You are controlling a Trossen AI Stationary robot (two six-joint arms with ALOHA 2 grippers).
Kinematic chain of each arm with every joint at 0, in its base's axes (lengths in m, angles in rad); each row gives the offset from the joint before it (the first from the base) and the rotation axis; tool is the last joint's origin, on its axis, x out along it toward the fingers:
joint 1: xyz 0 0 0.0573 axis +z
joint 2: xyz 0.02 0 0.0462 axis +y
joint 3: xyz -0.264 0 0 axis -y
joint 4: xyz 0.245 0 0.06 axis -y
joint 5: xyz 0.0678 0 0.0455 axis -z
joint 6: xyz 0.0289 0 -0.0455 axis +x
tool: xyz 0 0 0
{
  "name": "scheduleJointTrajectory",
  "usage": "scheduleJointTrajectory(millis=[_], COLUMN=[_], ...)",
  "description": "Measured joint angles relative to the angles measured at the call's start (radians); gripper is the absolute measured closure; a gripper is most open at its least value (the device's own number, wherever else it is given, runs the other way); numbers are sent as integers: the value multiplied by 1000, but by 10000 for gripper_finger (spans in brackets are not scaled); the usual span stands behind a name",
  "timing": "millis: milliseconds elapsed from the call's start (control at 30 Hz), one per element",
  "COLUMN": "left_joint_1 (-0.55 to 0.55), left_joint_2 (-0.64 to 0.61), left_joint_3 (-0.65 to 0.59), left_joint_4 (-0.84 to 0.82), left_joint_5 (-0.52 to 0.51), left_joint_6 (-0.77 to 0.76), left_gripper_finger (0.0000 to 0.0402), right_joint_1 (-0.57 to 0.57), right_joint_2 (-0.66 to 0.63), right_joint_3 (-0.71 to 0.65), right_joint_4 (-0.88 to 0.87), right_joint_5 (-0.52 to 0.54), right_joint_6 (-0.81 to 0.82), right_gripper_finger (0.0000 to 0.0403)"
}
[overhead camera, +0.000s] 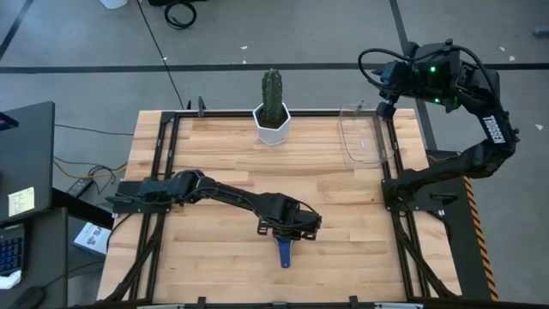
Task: Nest measuring cups in basket
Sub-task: Adjust the stacked measuring cups
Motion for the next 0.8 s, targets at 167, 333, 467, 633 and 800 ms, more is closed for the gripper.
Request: scheduleJointTrajectory(millis=[167,333,467,633,800], left_joint_1=[9,8,-16,-87,-166], left_joint_2=[-30,-101,-158,-191,-186], left_joint_3=[2,3,3,5,0], left_joint_4=[12,-5,-62,-179,-244], left_joint_5=[-2,-67,-117,-176,-196], left_joint_6=[47,96,156,165,124], left_gripper_finger=[311,311,311,311,310], right_joint_1=[0,0,0,4,11], right_joint_2=[0,0,11,13,-13], right_joint_3=[0,-1,-1,-45,-194], right_joint_4=[0,-68,-159,-263,-253], right_joint_5=[-47,-261,-391,-492,-568], right_joint_6=[20,130,191,212,303], right_gripper_finger=[292,292,292,292,292])
